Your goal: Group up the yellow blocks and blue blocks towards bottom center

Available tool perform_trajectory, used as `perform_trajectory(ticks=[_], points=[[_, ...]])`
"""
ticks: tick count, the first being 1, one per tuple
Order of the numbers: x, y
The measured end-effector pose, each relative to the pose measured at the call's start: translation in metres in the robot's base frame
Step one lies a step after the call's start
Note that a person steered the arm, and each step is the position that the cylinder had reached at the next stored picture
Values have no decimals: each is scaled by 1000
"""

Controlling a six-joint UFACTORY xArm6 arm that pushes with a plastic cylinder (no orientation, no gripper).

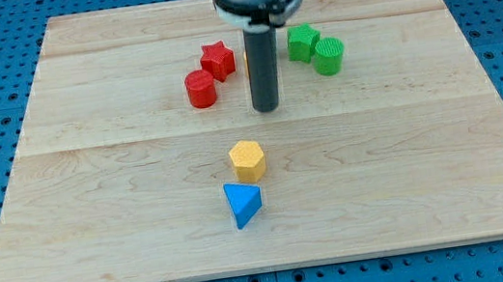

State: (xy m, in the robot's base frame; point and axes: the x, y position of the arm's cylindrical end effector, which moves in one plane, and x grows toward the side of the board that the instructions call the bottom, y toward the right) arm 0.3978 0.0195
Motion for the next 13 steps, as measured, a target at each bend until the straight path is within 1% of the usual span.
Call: perform_trajectory(ticks=[1, 2, 3, 4, 5, 6, 8, 9, 10, 13], points=[[-14, 10], [-14, 26], [-14, 69], [-18, 126], [-52, 134], [-86, 109], [-138, -9], [-171, -17], [-173, -18], [-144, -36]])
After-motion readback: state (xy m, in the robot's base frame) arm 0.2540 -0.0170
